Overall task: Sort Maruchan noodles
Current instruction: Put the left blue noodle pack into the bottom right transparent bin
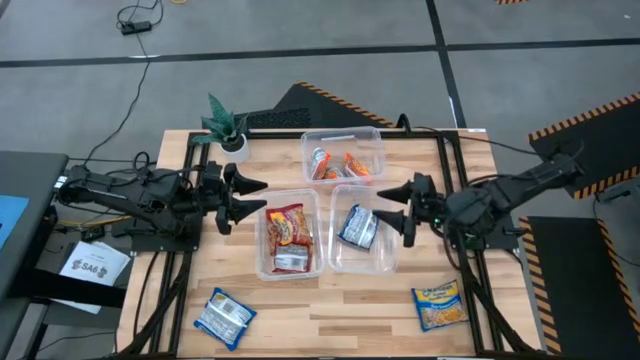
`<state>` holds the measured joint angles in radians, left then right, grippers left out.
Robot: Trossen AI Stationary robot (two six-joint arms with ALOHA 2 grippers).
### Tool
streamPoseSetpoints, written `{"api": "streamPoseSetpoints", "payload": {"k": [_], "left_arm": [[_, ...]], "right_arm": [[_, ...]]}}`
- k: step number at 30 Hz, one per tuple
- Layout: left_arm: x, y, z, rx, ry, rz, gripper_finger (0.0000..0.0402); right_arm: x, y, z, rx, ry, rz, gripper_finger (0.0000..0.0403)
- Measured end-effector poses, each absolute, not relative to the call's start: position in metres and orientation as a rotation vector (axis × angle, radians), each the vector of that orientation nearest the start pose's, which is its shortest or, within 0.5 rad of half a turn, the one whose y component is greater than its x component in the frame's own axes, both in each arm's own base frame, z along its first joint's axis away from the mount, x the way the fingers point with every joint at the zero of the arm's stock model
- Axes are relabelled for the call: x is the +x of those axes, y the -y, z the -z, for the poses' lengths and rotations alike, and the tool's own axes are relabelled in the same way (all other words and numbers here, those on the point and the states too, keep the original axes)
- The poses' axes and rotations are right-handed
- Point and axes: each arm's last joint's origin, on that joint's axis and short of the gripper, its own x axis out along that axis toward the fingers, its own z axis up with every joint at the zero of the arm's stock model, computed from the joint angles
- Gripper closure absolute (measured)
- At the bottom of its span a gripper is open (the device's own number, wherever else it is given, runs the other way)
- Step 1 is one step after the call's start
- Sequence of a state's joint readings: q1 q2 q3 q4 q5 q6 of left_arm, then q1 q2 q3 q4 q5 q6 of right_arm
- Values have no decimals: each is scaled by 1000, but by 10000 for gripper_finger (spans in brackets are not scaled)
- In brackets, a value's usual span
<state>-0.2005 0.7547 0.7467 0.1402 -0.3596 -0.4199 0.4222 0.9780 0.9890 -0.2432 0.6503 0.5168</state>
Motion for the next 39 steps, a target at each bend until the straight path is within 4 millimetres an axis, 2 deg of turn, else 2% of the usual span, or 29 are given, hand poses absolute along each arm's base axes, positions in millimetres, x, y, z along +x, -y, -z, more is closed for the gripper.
{"api": "streamPoseSetpoints", "payload": {"k": [9, 12, 16, 22, 27, 33, 39], "left_arm": [[166, 23, -352, -505, 128, -149, 139], [163, 25, -351, -596, -46, -89, 139], [154, 39, -349, -750, -413, 51, 139], [149, 87, -319, -894, -874, 85, 139], [149, 143, -287, -866, -1138, 39, 139], [140, 200, -240, -612, -1270, -1, 139], [135, 229, -194, -344, -1370, -20, 139]], "right_arm": [[200, -56, -364, 409, -154, 229, 101], [200, -55, -364, 409, -155, 233, 101], [200, -55, -364, 406, -162, 235, 101], [199, -55, -360, 403, -199, 246, 101], [199, -54, -358, 394, -216, 250, 101], [199, -54, -358, 392, -219, 252, 101], [199, -54, -358, 393, -219, 252, 101]]}}
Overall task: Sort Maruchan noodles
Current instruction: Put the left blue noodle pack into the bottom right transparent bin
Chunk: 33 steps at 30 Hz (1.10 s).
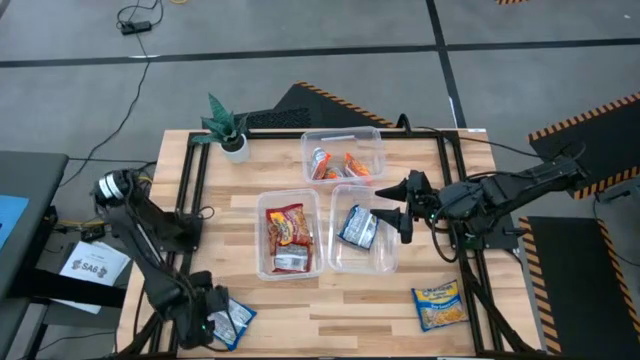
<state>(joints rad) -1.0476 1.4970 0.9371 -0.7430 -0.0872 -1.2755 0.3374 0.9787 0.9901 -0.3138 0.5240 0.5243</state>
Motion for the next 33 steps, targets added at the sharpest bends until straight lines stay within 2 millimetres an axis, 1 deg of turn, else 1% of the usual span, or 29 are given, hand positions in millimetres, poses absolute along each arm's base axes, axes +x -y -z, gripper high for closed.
{"api": "streamPoseSetpoints", "payload": {"k": [6, 10, 12, 13, 15, 17, 19, 20, 22, 25, 28, 33], "left_arm": [[140, 239, -165, -140, -1395, 14, 139], [142, 242, -153, -52, -1393, 6, 140], [144, 243, -150, -52, -1397, 2, 152], [144, 243, -149, -61, -1399, -2, 165], [145, 242, -151, -95, -1402, -16, 207], [145, 241, -153, -124, -1404, -30, 272], [145, 240, -156, -155, -1398, -41, 350], [144, 238, -158, -174, -1396, -53, 374], [142, 235, -165, -220, -1391, -74, 388], [139, 229, -185, -316, -1357, -61, 399], [133, 221, -215, -424, -1293, 18, 401], [122, 194, -268, -646, -1114, 123, 401]], "right_arm": [[199, -54, -358, 400, -218, 252, 101], [199, -54, -358, 421, -216, 255, 101], [199, -54, -358, 426, -215, 256, 101], [199, -54, -358, 428, -215, 256, 101], [199, -54, -358, 428, -215, 256, 101], [199, -54, -358, 428, -215, 256, 101], [199, -54, -358, 428, -215, 256, 101], [199, -54, -358, 428, -215, 256, 101], [199, -54, -358, 428, -215, 256, 101], [199, -53, -358, 429, -214, 261, 101], [200, -51, -358, 430, -212, 271, 101], [200, -48, -358, 432, -209, 286, 101]]}}
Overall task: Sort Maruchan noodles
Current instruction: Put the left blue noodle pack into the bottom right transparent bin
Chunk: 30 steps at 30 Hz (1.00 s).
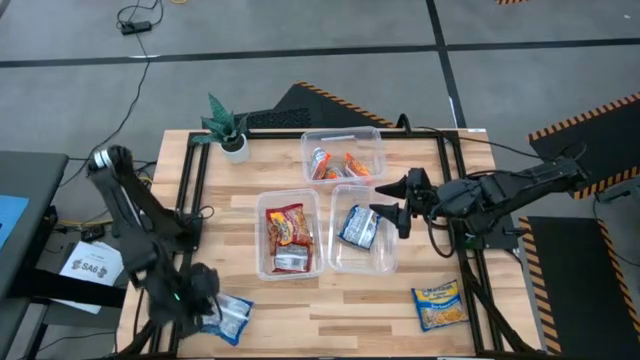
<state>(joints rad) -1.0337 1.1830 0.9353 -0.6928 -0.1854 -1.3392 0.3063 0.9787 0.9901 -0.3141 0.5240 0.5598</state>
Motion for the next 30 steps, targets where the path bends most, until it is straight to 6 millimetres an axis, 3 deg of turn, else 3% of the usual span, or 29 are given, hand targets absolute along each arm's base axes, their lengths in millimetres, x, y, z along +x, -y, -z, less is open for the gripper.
{"api": "streamPoseSetpoints", "payload": {"k": [6, 11, 15, 22, 26, 30], "left_arm": [[123, 158, -314, -835, -797, 172, 401], [145, 142, -344, -820, -468, 263, 401], [165, 125, -363, -712, -247, 305, 401], [198, 65, -368, -444, -100, 132, 401], [206, 30, -370, -352, -57, 9, 401], [209, 8, -373, -313, -6, -72, 401]], "right_arm": [[200, -48, -358, 431, -209, 288, 101], [200, -48, -358, 430, -209, 286, 101], [200, -48, -358, 431, -209, 284, 101], [200, -48, -358, 432, -209, 284, 101], [201, -48, -358, 433, -207, 284, 101], [201, -48, -360, 440, -192, 280, 101]]}}
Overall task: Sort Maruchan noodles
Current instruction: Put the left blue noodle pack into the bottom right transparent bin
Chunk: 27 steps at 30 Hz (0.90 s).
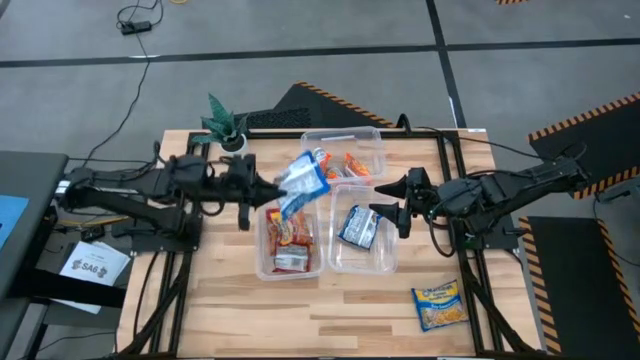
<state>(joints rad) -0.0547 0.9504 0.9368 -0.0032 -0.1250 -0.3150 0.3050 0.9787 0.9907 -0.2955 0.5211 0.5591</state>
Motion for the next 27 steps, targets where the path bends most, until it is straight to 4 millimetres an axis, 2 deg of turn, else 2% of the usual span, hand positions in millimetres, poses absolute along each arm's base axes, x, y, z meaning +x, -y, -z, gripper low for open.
{"api": "streamPoseSetpoints", "payload": {"k": [3, 7, 11, 15, 21, 27], "left_arm": [[210, 2, -373, -322, 50, -45, 401], [212, 1, -366, -341, 33, -44, 401], [227, 1, -355, -388, 0, -75, 401], [263, 4, -338, -424, 7, -83, 401], [332, 16, -301, -417, -132, -57, 401], [393, 30, -275, -396, -218, -3, 401]], "right_arm": [[201, -48, -359, 439, -193, 280, 101], [201, -48, -359, 433, -194, 280, 101], [199, -47, -364, 447, -161, 271, 101], [196, -47, -378, 442, -47, 238, 101], [186, -43, -397, 402, 91, 206, 101], [179, -41, -402, 393, 125, 201, 101]]}}
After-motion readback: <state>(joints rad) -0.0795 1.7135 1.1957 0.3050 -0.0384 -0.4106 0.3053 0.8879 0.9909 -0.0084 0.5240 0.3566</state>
